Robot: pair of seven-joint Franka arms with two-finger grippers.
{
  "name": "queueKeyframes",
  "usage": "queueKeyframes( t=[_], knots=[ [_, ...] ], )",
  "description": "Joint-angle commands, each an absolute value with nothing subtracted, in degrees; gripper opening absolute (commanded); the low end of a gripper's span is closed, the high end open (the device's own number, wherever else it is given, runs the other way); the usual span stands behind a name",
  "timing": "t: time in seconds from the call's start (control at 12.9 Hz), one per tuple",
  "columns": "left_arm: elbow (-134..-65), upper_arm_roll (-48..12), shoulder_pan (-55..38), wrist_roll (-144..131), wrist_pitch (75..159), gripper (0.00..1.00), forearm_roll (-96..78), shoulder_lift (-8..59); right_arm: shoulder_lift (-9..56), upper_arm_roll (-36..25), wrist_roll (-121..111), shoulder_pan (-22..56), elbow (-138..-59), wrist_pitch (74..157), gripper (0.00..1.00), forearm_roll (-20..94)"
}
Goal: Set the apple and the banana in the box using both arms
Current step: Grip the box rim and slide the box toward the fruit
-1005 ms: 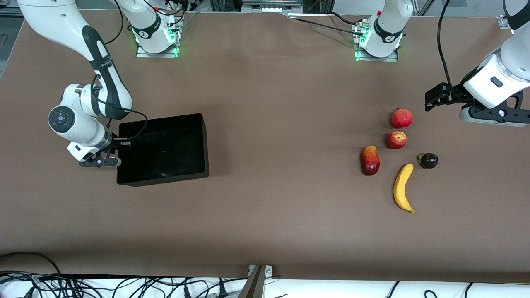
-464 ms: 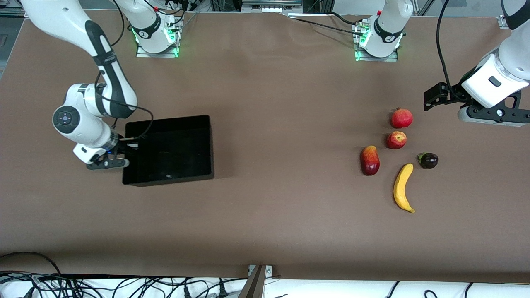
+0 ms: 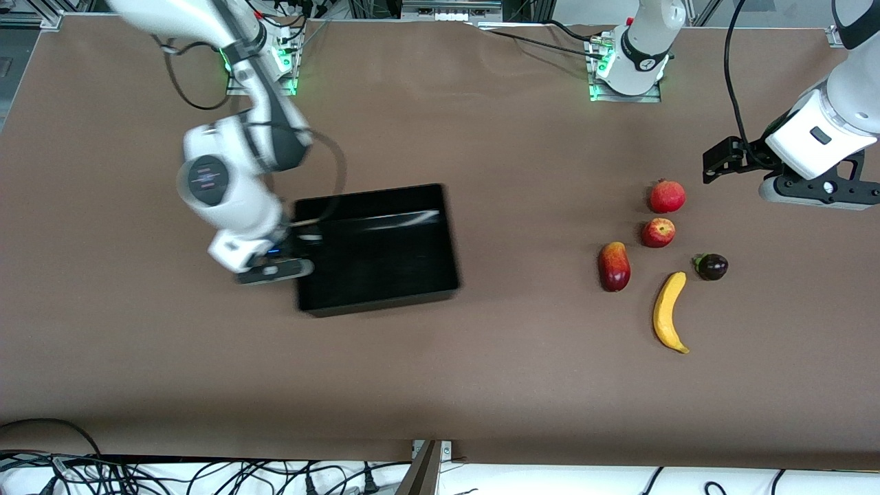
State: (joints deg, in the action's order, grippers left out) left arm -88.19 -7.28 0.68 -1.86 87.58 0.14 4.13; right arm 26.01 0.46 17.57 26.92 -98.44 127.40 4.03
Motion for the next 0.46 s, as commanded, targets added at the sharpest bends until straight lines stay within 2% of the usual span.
queueKeyframes(
  t=[0.0, 0.23, 0.39],
  knots=[
    [-87.3, -7.4, 0.5, -1.6, 86.1, 1.0, 1.0, 4.1, 37.8, -0.2, 27.5, 35.5, -84.0, 126.0, 0.0, 8.4],
    [-87.3, -7.3, 0.6, -1.5, 86.0, 1.0, 1.0, 4.4, 48.7, -0.4, 37.3, 42.2, -70.8, 126.7, 0.0, 9.4],
    [-87.3, -7.3, 0.6, -1.6, 86.0, 1.0, 0.9, 4.4, 51.0, -0.8, 37.7, 43.4, -68.9, 127.5, 0.0, 9.2]
  ],
)
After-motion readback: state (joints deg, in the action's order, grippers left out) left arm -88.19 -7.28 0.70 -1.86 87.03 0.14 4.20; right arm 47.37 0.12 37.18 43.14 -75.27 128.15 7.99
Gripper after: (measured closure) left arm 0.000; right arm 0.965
